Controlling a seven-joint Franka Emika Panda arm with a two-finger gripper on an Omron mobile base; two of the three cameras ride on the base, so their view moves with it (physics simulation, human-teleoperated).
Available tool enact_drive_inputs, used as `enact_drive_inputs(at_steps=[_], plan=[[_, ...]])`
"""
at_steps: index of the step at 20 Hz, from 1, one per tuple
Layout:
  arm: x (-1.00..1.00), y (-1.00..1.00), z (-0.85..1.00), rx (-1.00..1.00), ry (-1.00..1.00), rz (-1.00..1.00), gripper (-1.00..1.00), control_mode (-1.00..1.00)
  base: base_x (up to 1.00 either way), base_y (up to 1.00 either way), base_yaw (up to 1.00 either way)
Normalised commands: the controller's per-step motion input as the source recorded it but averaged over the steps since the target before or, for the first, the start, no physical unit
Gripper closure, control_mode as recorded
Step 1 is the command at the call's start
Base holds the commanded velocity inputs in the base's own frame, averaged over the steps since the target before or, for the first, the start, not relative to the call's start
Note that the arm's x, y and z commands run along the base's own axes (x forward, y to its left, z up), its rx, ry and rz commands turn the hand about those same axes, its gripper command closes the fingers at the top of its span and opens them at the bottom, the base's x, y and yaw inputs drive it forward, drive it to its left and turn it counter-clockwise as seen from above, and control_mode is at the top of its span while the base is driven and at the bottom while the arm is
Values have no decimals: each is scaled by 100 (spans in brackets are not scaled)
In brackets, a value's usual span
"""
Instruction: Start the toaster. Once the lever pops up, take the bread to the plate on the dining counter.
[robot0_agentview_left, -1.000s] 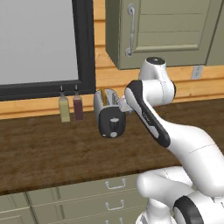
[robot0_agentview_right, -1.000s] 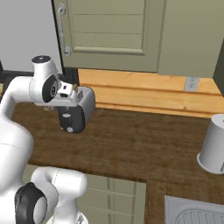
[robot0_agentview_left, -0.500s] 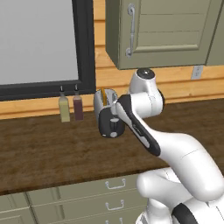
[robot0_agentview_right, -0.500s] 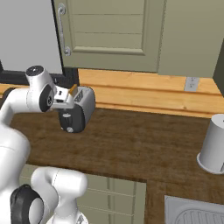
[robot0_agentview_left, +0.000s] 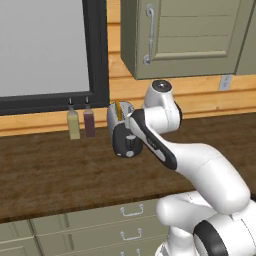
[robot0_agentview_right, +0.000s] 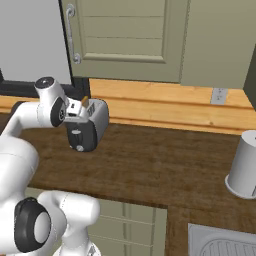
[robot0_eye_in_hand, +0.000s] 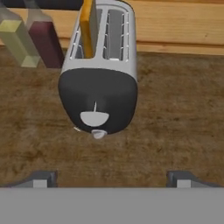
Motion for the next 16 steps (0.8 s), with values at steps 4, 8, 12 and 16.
enact_drive_inputs(at_steps=[4,8,12,16], plan=[[41,0,-9,0,0,-1,-100,-100,0,0,0],[17,0,-14,0,0,0,-100,-100,0,0,0],[17,0,-23,0,0,0,-100,-100,0,0,0],[12,0,-23,0,0,0,-100,-100,0,0,0]])
